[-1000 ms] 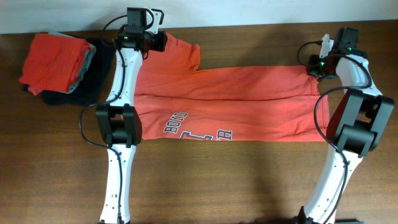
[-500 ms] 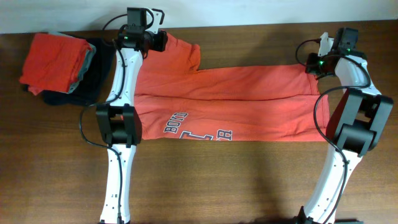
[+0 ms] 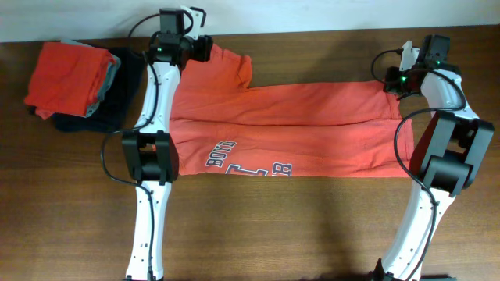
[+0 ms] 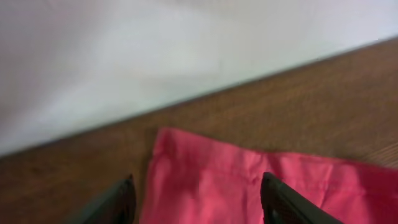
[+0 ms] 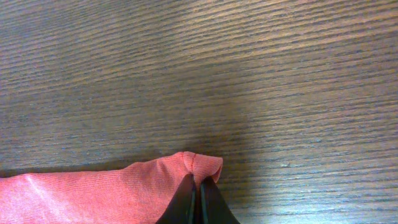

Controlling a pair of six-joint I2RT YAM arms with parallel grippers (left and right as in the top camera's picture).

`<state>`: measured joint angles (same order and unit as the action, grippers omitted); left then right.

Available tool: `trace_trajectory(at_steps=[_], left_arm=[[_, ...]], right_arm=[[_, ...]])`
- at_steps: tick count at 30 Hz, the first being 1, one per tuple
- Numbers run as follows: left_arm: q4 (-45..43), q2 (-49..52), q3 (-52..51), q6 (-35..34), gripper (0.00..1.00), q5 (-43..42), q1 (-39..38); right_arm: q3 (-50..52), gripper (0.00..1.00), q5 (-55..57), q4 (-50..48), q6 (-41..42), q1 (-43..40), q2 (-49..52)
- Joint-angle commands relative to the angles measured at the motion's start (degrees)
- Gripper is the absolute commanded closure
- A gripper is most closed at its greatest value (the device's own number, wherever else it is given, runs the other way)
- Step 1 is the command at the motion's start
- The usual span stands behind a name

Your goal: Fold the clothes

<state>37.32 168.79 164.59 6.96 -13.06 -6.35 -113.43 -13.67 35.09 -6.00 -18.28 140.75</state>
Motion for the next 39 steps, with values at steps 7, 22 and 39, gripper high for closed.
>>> trace_trajectory(at_steps=[7,22,39], left_arm=[[0.4,3.6,0.3,4.2,0.36,5.4,-2.5],[0.9,5.9,1.4,4.2,0.99,8.4,-2.4],[12.8,0.9,13.2,4.3,0.99,8.4,-2.4]], right_arm=[[-0.4,0.96,-0.7,1.1,0.2,0.3,1.0],[-0.4,0.96,-0.7,1.5,0.2,0.3,1.0],[-0.8,0.96,-2.0,3.1,0.2,0.3,-1.0]])
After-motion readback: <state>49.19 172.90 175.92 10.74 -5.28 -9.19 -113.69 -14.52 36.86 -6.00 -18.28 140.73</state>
